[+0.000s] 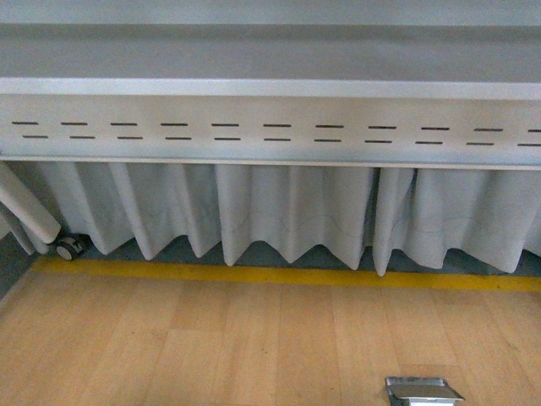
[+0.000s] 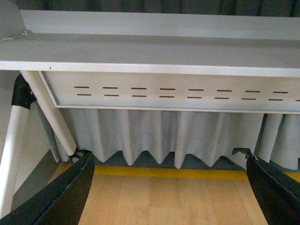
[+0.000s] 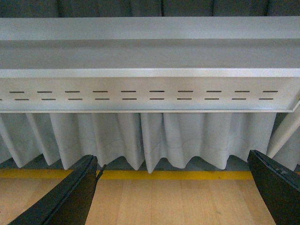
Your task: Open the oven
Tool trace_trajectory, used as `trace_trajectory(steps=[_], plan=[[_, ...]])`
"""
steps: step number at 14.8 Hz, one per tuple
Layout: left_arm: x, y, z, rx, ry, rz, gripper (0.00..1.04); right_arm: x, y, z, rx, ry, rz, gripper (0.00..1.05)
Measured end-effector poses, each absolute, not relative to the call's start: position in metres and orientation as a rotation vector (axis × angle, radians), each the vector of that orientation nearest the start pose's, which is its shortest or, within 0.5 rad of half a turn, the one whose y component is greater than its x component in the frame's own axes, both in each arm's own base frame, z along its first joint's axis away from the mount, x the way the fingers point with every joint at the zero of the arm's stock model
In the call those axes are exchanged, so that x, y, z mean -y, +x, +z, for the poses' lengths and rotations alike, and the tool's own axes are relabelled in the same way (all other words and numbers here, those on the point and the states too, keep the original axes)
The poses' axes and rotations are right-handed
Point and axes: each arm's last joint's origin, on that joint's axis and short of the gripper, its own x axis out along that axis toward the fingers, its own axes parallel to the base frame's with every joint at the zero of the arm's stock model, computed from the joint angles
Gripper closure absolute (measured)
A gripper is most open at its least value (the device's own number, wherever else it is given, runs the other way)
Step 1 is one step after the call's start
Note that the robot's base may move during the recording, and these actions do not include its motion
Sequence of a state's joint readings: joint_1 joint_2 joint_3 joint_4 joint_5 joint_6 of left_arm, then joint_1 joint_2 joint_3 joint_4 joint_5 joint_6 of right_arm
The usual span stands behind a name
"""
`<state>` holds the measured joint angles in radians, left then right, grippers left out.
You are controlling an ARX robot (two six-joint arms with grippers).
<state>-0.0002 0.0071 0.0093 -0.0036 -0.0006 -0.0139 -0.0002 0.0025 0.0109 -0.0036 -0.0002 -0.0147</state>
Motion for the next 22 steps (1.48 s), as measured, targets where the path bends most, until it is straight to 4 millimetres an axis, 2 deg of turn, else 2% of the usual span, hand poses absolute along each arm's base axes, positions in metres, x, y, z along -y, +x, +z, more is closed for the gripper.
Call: trace_trajectory(steps=[22], plan=[[0.0001,0.0976,0.1656,-0.003,-0.014,-0.002,0.07,0.0,0.0972,0.1665,0.003,-0.015,0.0,0.06]])
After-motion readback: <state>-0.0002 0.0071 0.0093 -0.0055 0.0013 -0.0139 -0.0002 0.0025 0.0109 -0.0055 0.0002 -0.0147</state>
